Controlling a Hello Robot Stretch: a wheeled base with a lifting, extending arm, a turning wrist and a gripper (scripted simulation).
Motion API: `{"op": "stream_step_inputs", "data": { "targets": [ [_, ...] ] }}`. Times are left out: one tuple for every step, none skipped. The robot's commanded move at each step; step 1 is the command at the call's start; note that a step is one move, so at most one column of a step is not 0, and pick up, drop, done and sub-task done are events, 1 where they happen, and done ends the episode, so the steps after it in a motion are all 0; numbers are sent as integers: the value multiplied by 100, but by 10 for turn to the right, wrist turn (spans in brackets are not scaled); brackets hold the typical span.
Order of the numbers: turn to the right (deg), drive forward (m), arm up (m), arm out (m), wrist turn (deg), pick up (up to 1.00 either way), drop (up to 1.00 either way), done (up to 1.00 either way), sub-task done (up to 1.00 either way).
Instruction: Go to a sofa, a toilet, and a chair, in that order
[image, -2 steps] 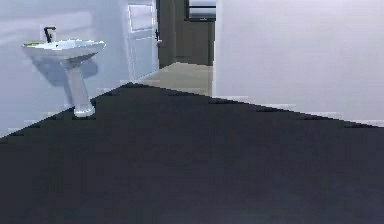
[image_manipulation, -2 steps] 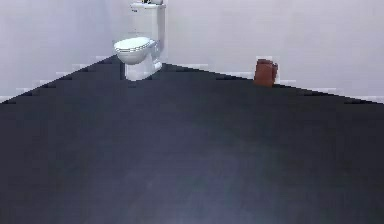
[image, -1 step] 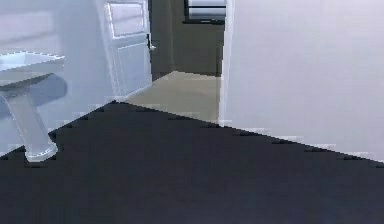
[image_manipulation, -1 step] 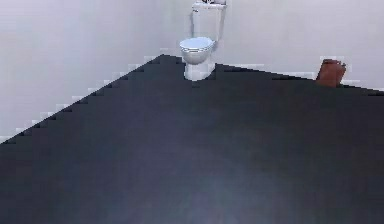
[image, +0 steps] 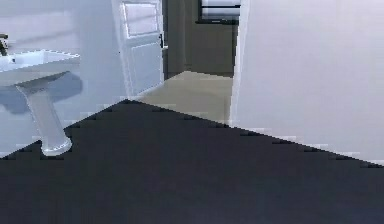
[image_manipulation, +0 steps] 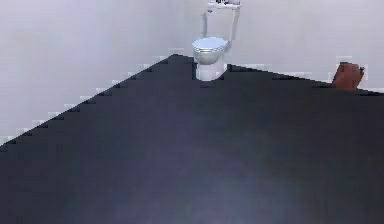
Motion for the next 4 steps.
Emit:
{"op": "stream_step_inputs", "data": {
  "targets": [
    [0, 100, 0, 0, 0, 0, 0, 0, 0],
    [0, 100, 0, 0, 0, 0, 0, 0, 0],
    [0, 45, 0, 0, 0, 0, 0, 0, 0],
    [270, 0, 0, 0, 0, 0, 0, 0, 0]
  ]
}}
